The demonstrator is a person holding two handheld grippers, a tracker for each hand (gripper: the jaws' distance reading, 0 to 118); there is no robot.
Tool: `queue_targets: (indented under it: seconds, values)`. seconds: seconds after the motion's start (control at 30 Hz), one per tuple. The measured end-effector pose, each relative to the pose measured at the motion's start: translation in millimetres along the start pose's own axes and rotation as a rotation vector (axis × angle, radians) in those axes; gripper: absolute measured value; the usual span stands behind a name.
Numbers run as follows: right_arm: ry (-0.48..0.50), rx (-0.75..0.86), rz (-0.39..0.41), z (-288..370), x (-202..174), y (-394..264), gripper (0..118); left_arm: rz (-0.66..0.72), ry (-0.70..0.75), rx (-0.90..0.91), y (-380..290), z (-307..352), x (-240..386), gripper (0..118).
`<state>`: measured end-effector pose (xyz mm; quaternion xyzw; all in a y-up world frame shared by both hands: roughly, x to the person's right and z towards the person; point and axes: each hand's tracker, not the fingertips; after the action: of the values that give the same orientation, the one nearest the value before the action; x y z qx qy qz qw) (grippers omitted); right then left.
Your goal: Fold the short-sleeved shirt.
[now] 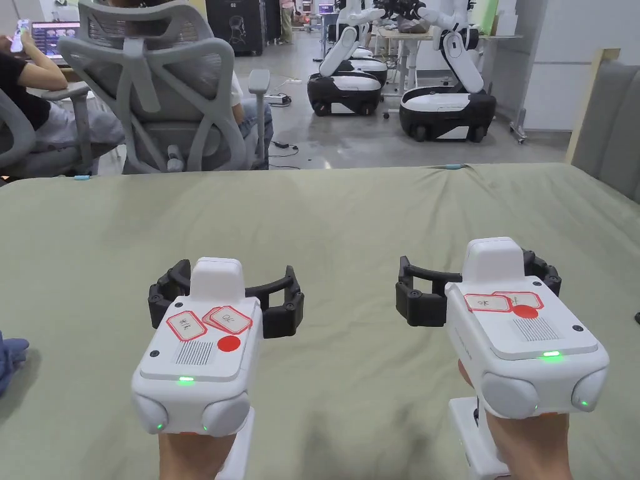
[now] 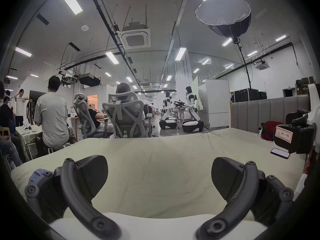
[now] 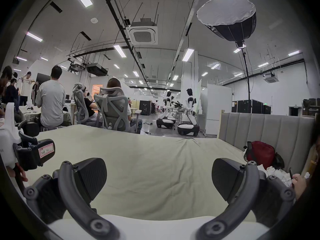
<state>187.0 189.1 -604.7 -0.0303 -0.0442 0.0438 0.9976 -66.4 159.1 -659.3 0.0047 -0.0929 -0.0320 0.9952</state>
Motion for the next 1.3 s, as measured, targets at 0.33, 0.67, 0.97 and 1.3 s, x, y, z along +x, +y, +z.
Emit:
queue_targets:
  seconds: [0.33,0.67,0.97,1.3]
  values:
    - [-0.014,0.003,0.002,-2.8,0.5,-0.7,118,-0.003,0.01,0.012,1.3,0.6,-1.6,118]
    - [0.017,0.008,0.025,-1.6,-3.2,-1.5,118,-0.008,0.015,0.013,0.8,3.1,-1.5,118]
    - [0.016,-0.127,-0.15,-5.8,-1.6,13.0,118,-0.001,0.019,0.015,2.6,4.2,-3.3,118]
    - [-0.028,-0.091,-0.161,-11.5,-10.1,8.6,118,-0.005,0.03,0.014,1.8,2.8,-6.3,118]
